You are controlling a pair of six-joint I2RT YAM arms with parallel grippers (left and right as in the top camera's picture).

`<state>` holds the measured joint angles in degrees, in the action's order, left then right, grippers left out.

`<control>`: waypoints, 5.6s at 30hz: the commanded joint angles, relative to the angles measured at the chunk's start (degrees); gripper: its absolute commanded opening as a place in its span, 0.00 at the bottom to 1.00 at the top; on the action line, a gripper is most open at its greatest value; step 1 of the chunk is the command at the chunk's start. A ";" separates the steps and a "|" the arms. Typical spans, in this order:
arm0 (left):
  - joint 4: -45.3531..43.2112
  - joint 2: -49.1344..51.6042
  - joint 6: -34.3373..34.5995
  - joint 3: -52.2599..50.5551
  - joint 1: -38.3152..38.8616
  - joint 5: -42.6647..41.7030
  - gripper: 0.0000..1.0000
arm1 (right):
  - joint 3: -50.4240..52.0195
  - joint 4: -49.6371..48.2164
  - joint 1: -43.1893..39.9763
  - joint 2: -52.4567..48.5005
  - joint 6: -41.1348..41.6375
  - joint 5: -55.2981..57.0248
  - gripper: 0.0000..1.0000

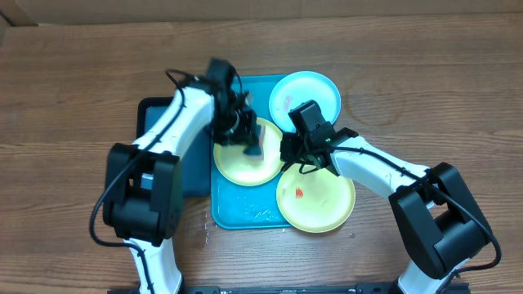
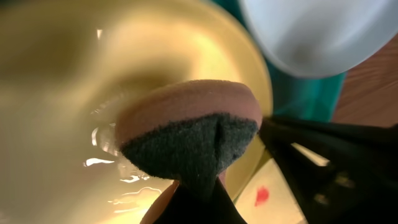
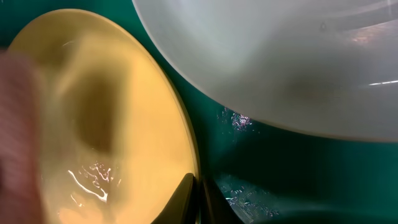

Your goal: Clean dirty plates on tray and stack at the side

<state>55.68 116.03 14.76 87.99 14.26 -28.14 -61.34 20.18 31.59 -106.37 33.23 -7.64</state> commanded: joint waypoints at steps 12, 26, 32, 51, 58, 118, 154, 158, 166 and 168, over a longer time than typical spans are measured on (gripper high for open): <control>-0.61 -1.95 0.22 -5.95 2.29 20.09 0.04 | 0.22 -0.57 0.26 -0.44 0.00 -0.59 0.06; -5.79 -1.95 2.97 -13.03 2.45 13.27 0.04 | 0.22 -0.59 0.26 -0.44 0.00 -0.59 0.06; -11.45 -1.95 1.33 -13.03 2.43 -5.64 0.04 | 0.22 -0.59 0.26 -0.44 0.00 -0.59 0.06; 8.70 -2.78 -1.07 4.59 -0.39 15.67 0.04 | 0.22 -1.14 0.26 -0.44 0.00 -0.59 0.06; 5.07 -2.60 0.07 -3.26 1.62 22.01 0.04 | 0.22 -1.03 0.26 -0.44 0.00 -0.59 0.06; -8.59 -2.91 1.16 -15.87 3.02 12.02 0.04 | 0.22 -1.07 0.26 -0.44 0.00 -0.59 0.06; 5.99 -18.78 -2.51 -15.61 -15.08 26.14 0.04 | 0.22 -1.44 0.26 -0.44 -0.20 -0.57 0.19; -0.42 -18.75 -2.51 -21.29 -15.10 26.23 0.04 | 0.22 -1.44 0.26 -0.44 -0.20 -0.57 0.22; -3.72 -18.75 -2.27 -24.76 -15.10 26.18 0.44 | 0.22 -1.44 0.26 -0.44 -0.20 -0.57 0.22; -3.78 -18.75 -2.27 -24.46 -15.10 26.16 0.59 | 0.22 -1.44 0.26 -0.44 -0.20 -0.57 0.23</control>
<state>52.10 96.86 11.97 63.05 -0.84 -2.48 -61.34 19.07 31.59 -106.37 33.01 -8.14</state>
